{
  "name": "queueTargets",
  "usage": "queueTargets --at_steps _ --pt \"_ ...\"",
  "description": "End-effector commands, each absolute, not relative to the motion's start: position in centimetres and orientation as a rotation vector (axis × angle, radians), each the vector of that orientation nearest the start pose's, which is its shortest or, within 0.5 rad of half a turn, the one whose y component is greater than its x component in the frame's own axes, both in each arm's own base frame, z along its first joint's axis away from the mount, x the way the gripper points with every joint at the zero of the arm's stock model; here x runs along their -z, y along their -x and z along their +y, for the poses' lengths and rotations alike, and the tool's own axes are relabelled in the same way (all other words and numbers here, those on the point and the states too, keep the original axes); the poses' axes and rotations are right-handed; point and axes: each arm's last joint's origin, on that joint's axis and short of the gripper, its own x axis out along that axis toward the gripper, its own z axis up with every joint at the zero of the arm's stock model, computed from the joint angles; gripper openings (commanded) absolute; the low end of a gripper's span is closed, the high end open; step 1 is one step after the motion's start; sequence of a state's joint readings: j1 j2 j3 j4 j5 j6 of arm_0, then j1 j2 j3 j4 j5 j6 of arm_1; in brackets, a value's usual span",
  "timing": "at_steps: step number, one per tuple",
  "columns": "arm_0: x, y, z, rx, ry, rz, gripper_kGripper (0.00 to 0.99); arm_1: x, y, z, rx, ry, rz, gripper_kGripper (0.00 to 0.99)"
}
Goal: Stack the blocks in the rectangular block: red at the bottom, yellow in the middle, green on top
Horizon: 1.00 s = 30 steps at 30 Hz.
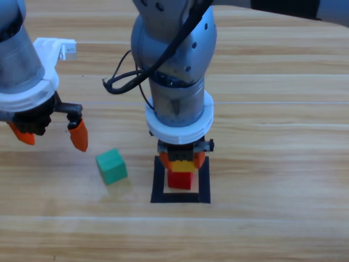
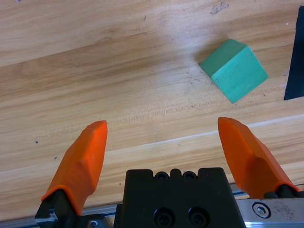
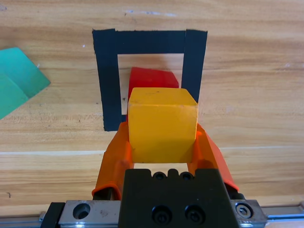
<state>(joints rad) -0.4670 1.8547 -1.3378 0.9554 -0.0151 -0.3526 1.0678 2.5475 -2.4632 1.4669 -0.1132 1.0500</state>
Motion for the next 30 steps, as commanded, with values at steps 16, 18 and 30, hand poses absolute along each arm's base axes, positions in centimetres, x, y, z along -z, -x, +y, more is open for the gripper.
queueTargets --at_steps 16,18,30 --pt "-23.9 -29.3 -14.2 0.113 -0.035 1.525 0.990 -21.7 -23.3 46.2 0.039 0.002 1.469 0.000" --pt "-23.7 -29.3 -14.2 0.113 -0.034 1.524 0.989 -21.7 -23.4 46.2 0.038 -0.004 1.472 0.000" --pt "-23.6 -29.1 -14.1 0.108 -0.034 1.524 0.989 -20.6 -24.4 45.9 0.036 0.032 1.490 0.000"
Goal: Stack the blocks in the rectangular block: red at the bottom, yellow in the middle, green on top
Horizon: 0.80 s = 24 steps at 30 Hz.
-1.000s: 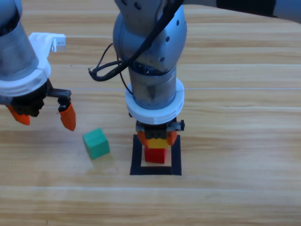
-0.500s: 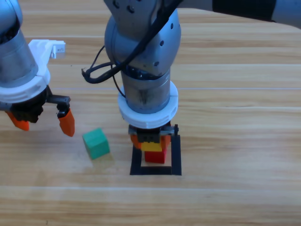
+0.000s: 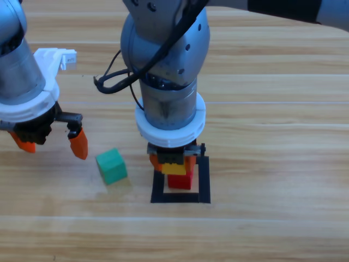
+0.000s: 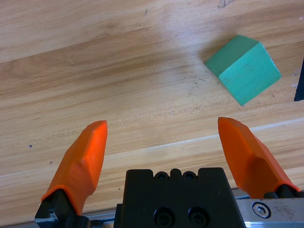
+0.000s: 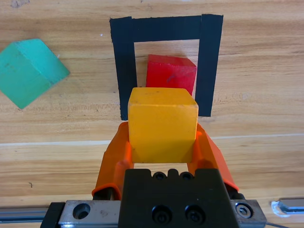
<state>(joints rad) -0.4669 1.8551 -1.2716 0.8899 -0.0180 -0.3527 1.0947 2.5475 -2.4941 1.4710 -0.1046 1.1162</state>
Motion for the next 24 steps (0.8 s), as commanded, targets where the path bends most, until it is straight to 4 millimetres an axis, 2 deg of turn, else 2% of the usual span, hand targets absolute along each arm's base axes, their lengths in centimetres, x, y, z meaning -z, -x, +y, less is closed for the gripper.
queueTargets --at_steps 1,24 --pt "-23.6 -29.1 -14.1 0.109 -0.034 1.523 0.989 -20.6 -24.5 45.9 0.035 0.032 1.488 0.000" --pt "-23.2 -29.0 -14.1 0.098 -0.037 1.525 0.989 -19.2 -26.7 45.0 0.071 0.037 1.498 0.000"
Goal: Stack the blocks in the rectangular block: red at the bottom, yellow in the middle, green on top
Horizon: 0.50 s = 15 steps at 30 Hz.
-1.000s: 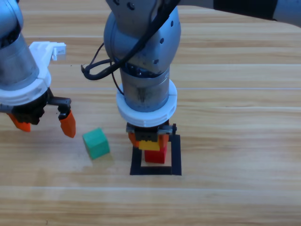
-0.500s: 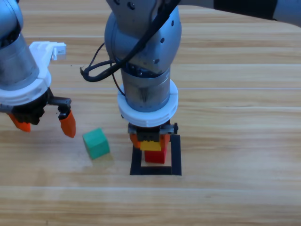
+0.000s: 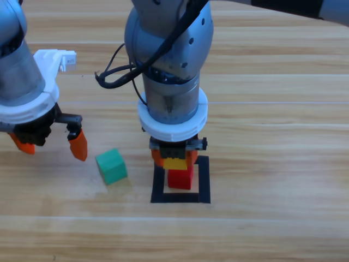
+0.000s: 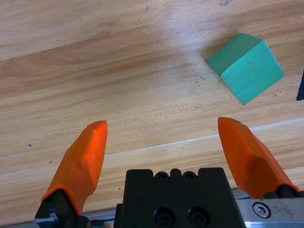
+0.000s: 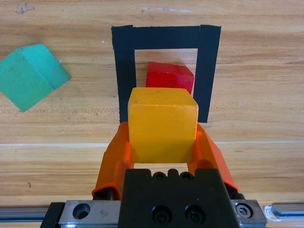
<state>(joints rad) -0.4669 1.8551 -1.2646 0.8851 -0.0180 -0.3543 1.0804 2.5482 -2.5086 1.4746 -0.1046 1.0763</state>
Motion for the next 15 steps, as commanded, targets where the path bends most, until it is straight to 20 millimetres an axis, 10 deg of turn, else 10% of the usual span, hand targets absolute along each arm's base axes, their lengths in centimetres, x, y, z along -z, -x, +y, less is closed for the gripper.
queueTargets --at_steps 1,15 --pt "-23.23 -29.03 -14.05 0.098 -0.037 1.525 0.989 -19.16 -26.70 45.03 0.071 0.037 1.498 0.000" --pt "-22.68 -29.20 -14.12 0.096 -0.039 1.528 0.988 -18.19 -27.19 44.92 0.085 0.048 1.507 0.000"
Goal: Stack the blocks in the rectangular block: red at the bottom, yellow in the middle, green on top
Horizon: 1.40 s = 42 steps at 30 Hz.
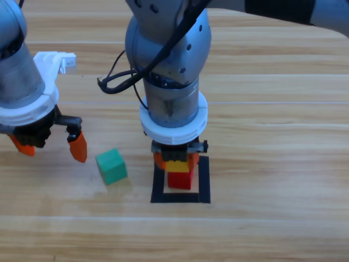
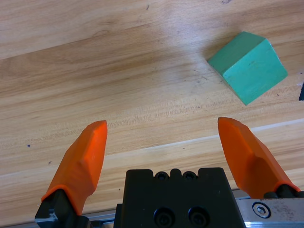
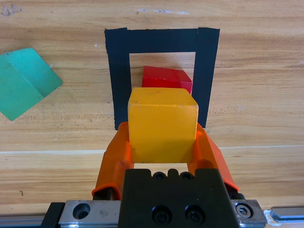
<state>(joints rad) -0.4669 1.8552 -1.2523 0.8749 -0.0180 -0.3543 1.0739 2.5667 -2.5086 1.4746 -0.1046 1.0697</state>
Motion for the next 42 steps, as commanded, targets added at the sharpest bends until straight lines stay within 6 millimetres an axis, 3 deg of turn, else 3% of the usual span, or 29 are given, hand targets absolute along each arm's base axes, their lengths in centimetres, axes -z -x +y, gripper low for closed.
queueTargets --at_steps 1,18,20,21,22,23,24,32,39,42 --pt "-22.6 -29.2 -14.1 0.095 -0.040 1.530 0.988 -18.2 -27.2 44.9 0.084 0.049 1.507 0.000" --pt "-21.9 -29.6 -14.3 0.092 -0.045 1.536 0.988 -17.5 -27.4 44.9 0.079 0.066 1.527 0.000" --pt "-21.7 -29.6 -14.4 0.092 -0.048 1.540 0.988 -17.3 -27.4 45.1 0.057 0.072 1.539 0.167" --pt "-21.7 -29.6 -14.3 0.091 -0.046 1.538 0.986 -17.1 -27.5 45.2 0.044 0.078 1.540 0.331" --pt "-21.7 -29.6 -14.3 0.091 -0.046 1.538 0.986 -17.2 -27.5 45.2 0.044 0.078 1.537 0.584" --pt "-21.7 -29.6 -14.3 0.092 -0.048 1.538 0.986 -17.2 -27.5 45.2 0.044 0.081 1.536 0.913" --pt "-21.7 -29.7 -14.3 0.091 -0.048 1.540 0.986 -17.3 -27.5 45.2 0.044 0.080 1.534 0.990" --pt "-21.6 -29.7 -14.3 0.091 -0.049 1.541 0.986 -18.2 -27.6 45.0 0.037 0.075 1.515 0.990" --pt "-21.6 -29.6 -14.3 0.091 -0.051 1.542 0.986 -20.8 -27.5 44.5 0.014 0.058 1.469 0.990" --pt "-21.4 -29.6 -14.3 0.089 -0.051 1.545 0.986 -20.7 -27.6 44.4 0.019 0.061 1.468 0.990"
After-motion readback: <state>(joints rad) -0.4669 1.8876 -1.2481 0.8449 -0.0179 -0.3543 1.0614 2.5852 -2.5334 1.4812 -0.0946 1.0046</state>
